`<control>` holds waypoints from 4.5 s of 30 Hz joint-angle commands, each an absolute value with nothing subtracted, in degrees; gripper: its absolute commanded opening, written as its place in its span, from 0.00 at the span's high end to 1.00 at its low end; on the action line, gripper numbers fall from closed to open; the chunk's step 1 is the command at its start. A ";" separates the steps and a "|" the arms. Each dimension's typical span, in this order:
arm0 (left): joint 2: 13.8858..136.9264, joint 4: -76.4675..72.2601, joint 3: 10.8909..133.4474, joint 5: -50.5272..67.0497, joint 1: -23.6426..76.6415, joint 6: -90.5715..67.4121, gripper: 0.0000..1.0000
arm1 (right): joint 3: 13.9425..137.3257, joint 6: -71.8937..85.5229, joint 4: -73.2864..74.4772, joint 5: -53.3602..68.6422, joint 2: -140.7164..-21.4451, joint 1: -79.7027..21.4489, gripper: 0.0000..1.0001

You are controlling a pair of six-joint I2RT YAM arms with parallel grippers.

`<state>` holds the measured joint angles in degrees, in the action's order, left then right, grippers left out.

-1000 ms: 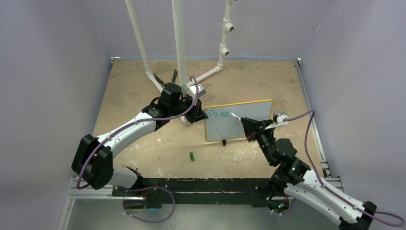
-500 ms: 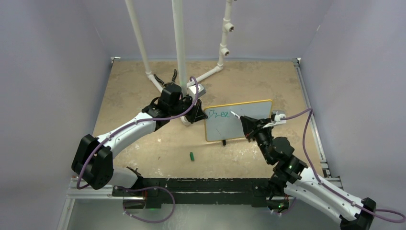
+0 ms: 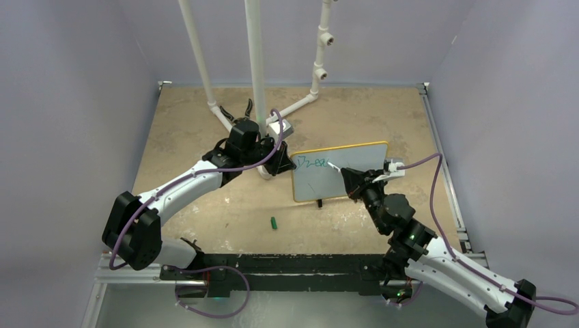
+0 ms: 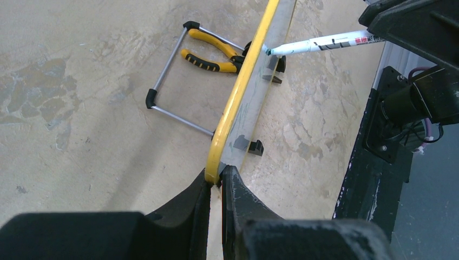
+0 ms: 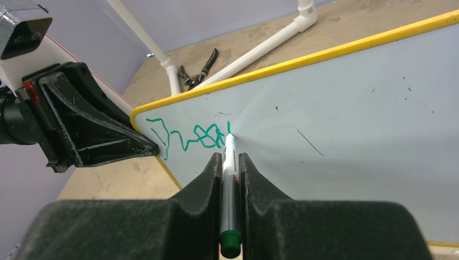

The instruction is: Write a sentence on the whiteboard

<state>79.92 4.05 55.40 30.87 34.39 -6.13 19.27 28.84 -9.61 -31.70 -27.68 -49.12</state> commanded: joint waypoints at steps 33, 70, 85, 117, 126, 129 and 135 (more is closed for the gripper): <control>79.63 2.98 54.96 28.83 33.51 -4.13 1.00 | 19.43 29.19 -10.86 -37.27 -25.67 -49.04 1.00; 79.56 2.98 55.07 28.99 33.53 -4.13 1.00 | 19.78 30.28 -11.55 -38.76 -25.50 -49.04 1.00; 79.63 2.97 54.98 29.09 33.49 -4.13 1.00 | 19.52 34.72 -4.18 -40.64 -25.01 -49.04 1.00; 79.44 2.98 54.93 29.00 33.53 -4.09 1.00 | 18.71 32.89 -3.68 -42.42 -18.28 -49.00 1.00; 79.54 2.90 54.98 29.16 33.55 -4.09 1.00 | 18.38 31.57 -5.76 -42.95 -17.48 -49.04 1.00; 79.54 2.89 55.00 29.25 33.52 -4.05 1.00 | 18.45 31.05 -6.81 -43.30 -18.10 -49.04 1.00; 79.54 2.90 54.93 29.27 33.49 -4.04 1.00 | 18.74 29.53 -9.24 -43.64 -19.78 -49.04 1.00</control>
<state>79.92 4.08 55.40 31.11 34.39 -6.15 18.39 31.70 -5.37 -41.67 -18.61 -49.10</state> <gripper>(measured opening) 0.091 0.137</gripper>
